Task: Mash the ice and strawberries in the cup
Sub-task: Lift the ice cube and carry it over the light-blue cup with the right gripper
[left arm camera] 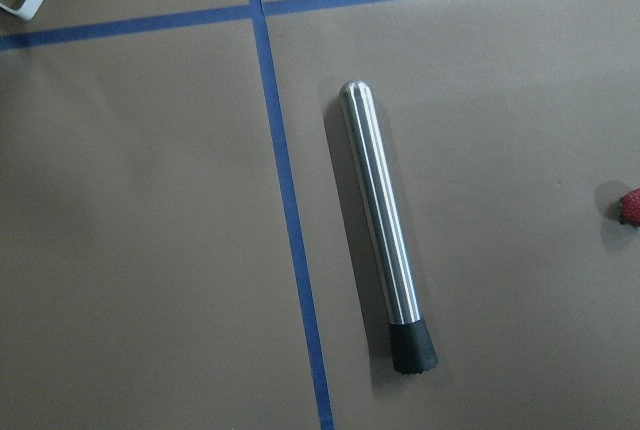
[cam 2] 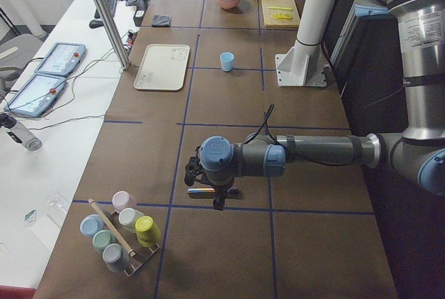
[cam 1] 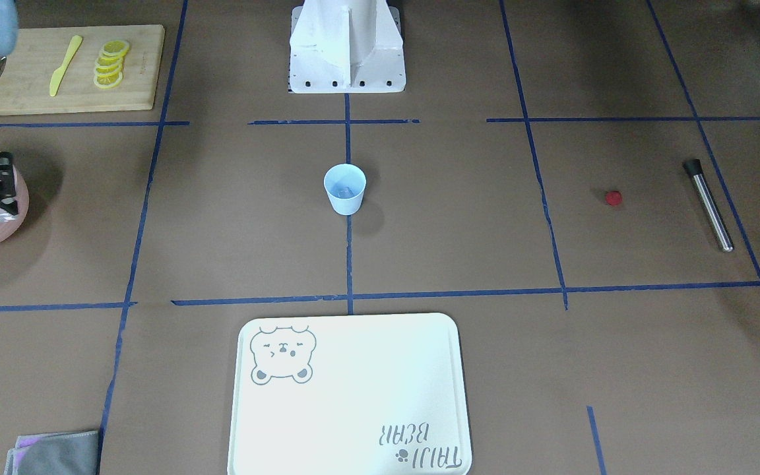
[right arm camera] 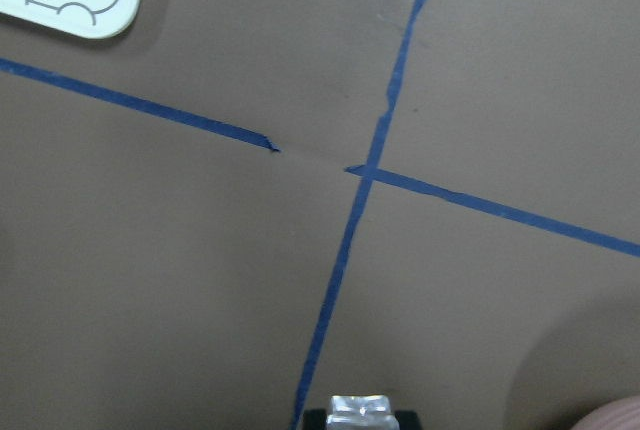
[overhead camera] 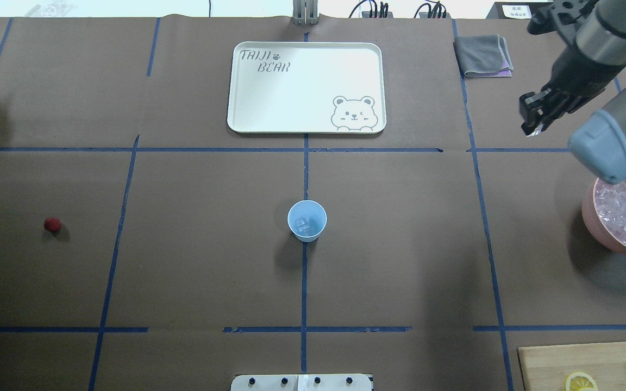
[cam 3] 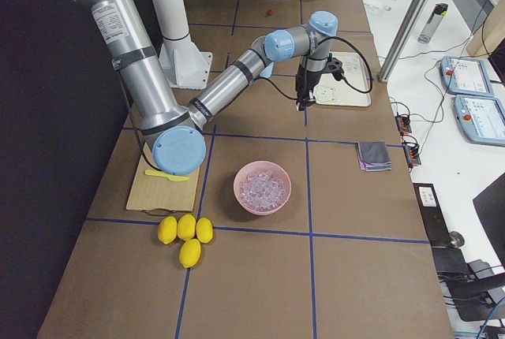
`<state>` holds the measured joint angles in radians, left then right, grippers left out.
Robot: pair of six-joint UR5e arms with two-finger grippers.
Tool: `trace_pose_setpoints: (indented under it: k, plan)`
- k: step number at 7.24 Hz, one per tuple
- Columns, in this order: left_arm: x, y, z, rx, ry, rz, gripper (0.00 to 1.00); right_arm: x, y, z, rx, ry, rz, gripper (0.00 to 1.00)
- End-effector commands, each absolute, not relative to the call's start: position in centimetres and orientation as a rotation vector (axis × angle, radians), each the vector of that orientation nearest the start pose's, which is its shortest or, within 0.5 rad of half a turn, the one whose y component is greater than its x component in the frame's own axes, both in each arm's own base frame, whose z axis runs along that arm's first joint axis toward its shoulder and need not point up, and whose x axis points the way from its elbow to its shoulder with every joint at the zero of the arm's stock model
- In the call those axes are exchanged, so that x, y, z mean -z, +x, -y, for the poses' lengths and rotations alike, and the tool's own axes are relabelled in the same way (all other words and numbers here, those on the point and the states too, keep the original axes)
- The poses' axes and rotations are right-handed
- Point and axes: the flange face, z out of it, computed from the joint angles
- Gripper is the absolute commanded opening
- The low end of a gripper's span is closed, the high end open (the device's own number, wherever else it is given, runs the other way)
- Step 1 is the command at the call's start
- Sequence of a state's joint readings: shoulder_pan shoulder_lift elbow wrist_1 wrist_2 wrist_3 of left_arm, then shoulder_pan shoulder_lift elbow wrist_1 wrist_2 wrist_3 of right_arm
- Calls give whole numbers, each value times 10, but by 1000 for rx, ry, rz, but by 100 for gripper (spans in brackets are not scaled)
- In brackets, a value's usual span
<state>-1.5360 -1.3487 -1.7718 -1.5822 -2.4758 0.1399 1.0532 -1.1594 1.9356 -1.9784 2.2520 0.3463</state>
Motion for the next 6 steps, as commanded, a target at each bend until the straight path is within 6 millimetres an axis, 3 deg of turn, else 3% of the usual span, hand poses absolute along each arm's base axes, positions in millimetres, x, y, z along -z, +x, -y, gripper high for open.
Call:
trace_pose_setpoints:
  k: [1,2,3,4,6]
  plan:
    - [-646,-41,400,-164,48,-906,100,-281,-240,503,285,69,792,0]
    - [-645,-41,401,-166,51,-905,100,-253,-229,479,244,97,826,0]
    - [-642,-41,404,-168,56,-904,100,-233,-222,470,222,124,851,0]
    - [-643,-40,405,-168,54,-905,100,-225,-231,473,238,133,858,0]
    - [-643,-40,405,-167,52,-905,100,-203,-259,501,238,127,860,0]
